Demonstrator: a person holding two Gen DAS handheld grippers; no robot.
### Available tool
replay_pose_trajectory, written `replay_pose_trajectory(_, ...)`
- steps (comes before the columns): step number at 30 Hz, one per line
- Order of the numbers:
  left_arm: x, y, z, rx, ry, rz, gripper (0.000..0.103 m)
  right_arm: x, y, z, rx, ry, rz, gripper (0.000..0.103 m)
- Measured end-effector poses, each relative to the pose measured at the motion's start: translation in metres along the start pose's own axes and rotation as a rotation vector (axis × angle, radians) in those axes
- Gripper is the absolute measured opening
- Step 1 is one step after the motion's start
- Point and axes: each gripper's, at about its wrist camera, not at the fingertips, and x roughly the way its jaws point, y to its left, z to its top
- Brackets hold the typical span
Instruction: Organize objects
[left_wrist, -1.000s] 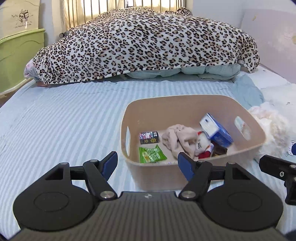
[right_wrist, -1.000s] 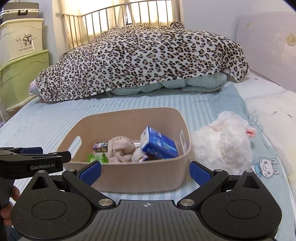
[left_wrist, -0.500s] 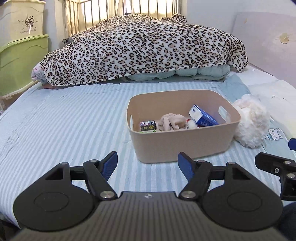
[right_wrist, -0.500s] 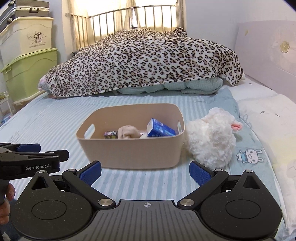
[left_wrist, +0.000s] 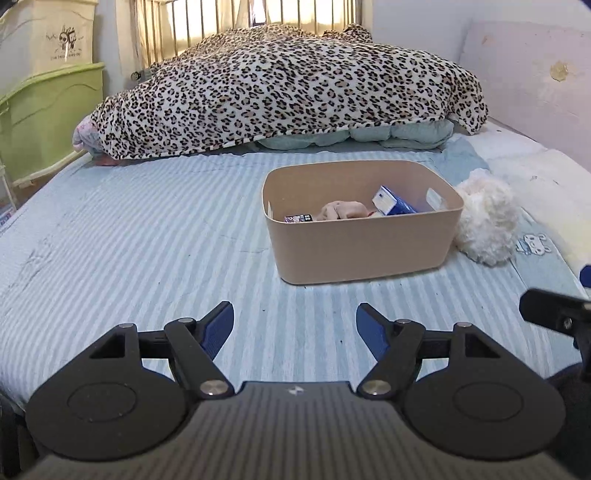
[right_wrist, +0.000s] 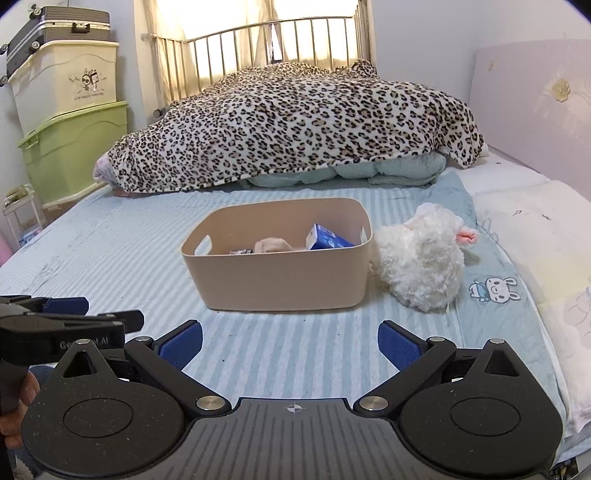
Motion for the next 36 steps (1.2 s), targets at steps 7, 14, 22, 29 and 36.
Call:
replay_pose_trajectory(7, -0.018, -0.008, -0.011, 0.013, -0.010, -0.032, 0.078, -0.011, 0.000, -0.008, 0.000, 0.017, -0.005, 0.103)
replay_pose_trajectory(14, -0.031, -0.006, -0.021, 0.011, -0.004, -0.053, 0.082, -0.020, -0.001, -0.015, -0.003, 0.021, -0.015, 0.103)
replay_pose_trajectory(22, -0.037, -0.004, -0.023, 0.016, -0.015, -0.045, 0.085, -0.028, 0.000, -0.016, -0.009, 0.017, -0.015, 0.103)
replay_pose_trajectory(29, -0.038, -0.007, -0.024, 0.031, -0.012, -0.052, 0.085, -0.030, -0.003, -0.016, 0.007, 0.010, -0.018, 0.102)
replay_pose_trajectory(36, -0.039, -0.008, -0.024, 0.030, -0.018, -0.043, 0.085, -0.027, -0.003, -0.018, 0.013, 0.021, -0.016, 0.102)
